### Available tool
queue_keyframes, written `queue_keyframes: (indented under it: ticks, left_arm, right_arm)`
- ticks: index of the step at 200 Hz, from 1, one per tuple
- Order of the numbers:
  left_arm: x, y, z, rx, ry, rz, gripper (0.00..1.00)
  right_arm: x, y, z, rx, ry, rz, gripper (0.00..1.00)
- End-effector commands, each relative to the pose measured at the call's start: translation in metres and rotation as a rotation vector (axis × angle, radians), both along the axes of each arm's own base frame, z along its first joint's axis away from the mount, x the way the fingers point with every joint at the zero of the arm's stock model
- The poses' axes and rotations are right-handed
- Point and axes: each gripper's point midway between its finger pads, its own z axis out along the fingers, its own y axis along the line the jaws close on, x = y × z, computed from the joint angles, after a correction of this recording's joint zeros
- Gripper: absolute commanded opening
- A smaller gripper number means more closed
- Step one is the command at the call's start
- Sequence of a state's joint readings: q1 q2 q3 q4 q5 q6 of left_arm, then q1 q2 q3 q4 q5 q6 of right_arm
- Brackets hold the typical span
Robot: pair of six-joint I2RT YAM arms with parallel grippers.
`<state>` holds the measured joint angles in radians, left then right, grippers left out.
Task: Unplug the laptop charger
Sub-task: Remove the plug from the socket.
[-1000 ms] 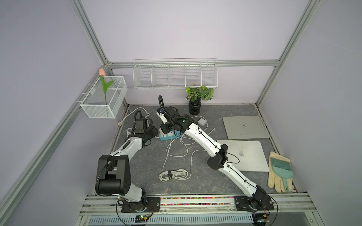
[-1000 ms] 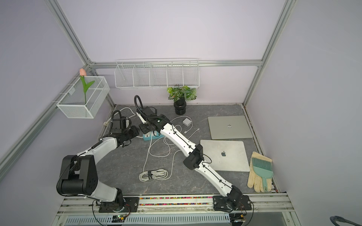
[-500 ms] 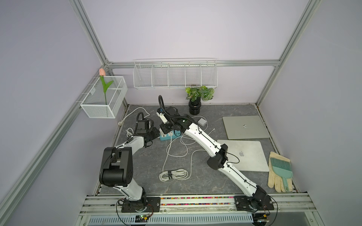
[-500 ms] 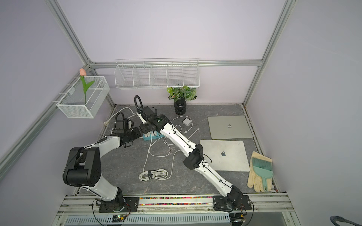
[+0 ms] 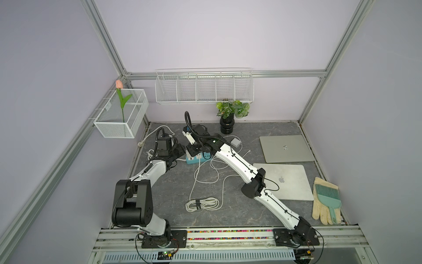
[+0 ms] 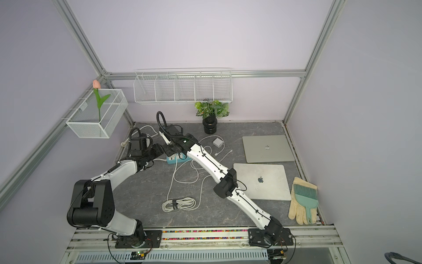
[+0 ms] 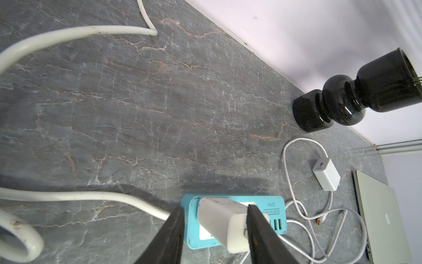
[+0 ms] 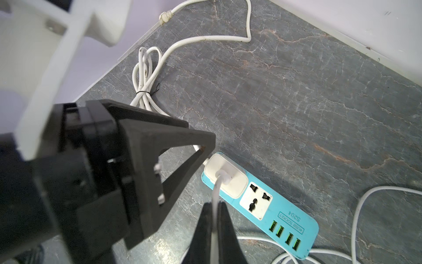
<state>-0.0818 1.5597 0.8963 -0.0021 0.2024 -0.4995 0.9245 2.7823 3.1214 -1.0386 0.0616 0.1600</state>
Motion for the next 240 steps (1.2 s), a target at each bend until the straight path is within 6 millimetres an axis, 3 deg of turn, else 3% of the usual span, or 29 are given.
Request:
queue_keyframes:
  ticks: [1, 29, 62, 95, 142, 167, 240]
  left_arm:
    - [0.006, -0.006, -0.012, -0.007, 0.031, -0.021, 0.48]
    - [0.005, -0.008, -0.029, -0.008, 0.062, -0.026, 0.48]
    - [0.007, -0.009, -0.035, -0.005, 0.073, -0.032, 0.48]
    - [0.006, -0.011, -0.031, 0.005, 0.076, -0.044, 0.47]
    - [-0.006, -0.007, -0.002, 0.010, 0.017, -0.030, 0.47]
    - [-0.010, -0.009, 0.002, -0.004, 0.004, -0.037, 0.47]
    - [-0.010, -0.021, -0.040, -0.055, 0.083, -0.079, 0.46]
  right_arm:
    - [-0.001, 0.005, 0.004, 0.025, -0.008, 0.016, 0.07]
    - [0.000, 0.003, 0.004, 0.016, -0.016, 0.014, 0.07]
    - [0.000, 0.001, 0.004, 0.000, -0.024, 0.018, 0.06]
    - [0.000, 0.001, 0.001, -0.005, -0.020, 0.015, 0.06]
    - [0.001, 0.002, 0.005, 0.010, -0.023, 0.010, 0.07]
    - [0.001, 0.002, 0.006, 0.014, -0.022, 0.011, 0.07]
    - [0.001, 0.001, 0.009, 0.016, -0.024, 0.007, 0.07]
